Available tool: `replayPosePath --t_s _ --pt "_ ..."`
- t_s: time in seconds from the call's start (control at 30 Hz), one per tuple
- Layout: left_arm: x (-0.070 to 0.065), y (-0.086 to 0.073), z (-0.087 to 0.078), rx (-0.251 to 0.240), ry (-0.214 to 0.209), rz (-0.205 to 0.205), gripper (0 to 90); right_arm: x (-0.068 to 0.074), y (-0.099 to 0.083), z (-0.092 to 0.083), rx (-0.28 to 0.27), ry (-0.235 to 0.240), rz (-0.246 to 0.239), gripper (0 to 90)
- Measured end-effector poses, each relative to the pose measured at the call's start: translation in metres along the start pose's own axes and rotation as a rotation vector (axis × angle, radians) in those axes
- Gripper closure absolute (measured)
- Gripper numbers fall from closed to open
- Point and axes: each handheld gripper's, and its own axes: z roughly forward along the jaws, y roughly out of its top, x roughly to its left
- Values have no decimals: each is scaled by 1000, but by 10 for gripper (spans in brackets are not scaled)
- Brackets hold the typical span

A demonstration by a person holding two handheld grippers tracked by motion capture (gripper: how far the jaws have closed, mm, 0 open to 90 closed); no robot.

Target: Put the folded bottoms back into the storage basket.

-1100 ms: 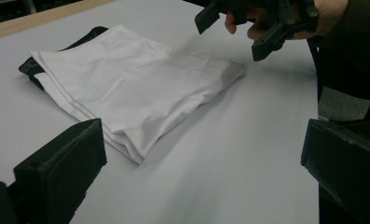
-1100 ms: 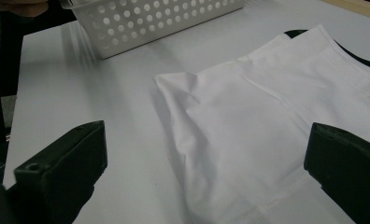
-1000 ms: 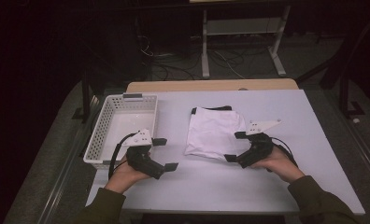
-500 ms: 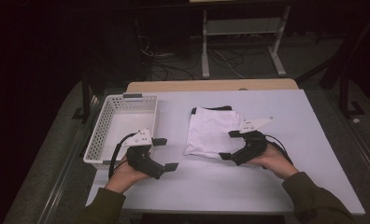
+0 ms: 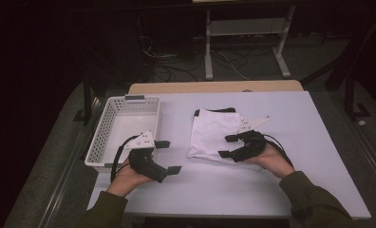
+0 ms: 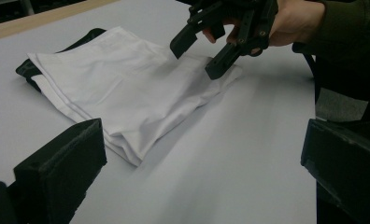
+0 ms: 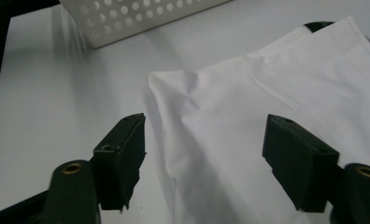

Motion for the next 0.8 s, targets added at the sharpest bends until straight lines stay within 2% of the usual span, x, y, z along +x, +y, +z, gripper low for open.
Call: replayPosePath --t_s 0.17,0.2,0.37,0.57,0.8 --pt "0 0 0 1 2 1 0 -1 -3 3 35 13 -6 401" --pt "0 0 0 1 1 2 0 -2 -4 5 48 19 -9 446" --pt "0 0 0 1 1 2 0 -1 -7 9 83 39 -14 509" --pt "0 0 -1 0 1 0 0 1 -11 17 127 43 -21 537" --pt "0 0 -1 1 1 1 0 3 -14 22 155 40 -31 525"
